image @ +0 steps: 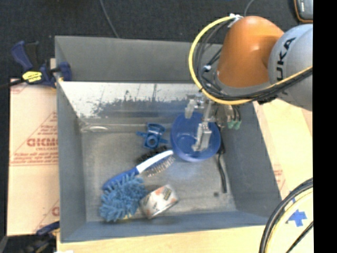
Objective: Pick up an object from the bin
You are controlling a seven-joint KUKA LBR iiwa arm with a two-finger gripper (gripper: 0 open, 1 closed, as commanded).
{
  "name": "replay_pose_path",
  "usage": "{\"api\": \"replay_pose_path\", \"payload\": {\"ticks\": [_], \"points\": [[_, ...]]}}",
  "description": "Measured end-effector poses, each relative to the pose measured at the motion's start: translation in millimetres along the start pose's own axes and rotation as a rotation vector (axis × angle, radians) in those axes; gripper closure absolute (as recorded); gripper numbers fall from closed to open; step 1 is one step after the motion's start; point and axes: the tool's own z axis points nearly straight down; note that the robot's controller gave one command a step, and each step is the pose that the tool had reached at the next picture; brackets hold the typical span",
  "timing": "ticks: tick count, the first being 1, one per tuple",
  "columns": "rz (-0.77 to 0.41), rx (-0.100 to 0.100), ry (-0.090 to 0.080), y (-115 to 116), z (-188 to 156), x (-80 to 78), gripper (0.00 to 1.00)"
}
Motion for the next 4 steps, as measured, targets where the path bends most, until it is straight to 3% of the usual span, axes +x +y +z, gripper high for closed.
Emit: {"api": "replay_pose_path", "payload": {"ticks": [1,2,3,4], "points": [[0.000,0.000,-0.008,0.0,-5.2,-1.0,0.00],[0.142,-0.001,-0.011,15.6,110.3,1.7,0.00],[0.042,0.002,-0.017,24.0,69.2,-39.5,0.00],[0.445,-0.002,-0.008,24.8,127.1,-10.9,0.00]]}}
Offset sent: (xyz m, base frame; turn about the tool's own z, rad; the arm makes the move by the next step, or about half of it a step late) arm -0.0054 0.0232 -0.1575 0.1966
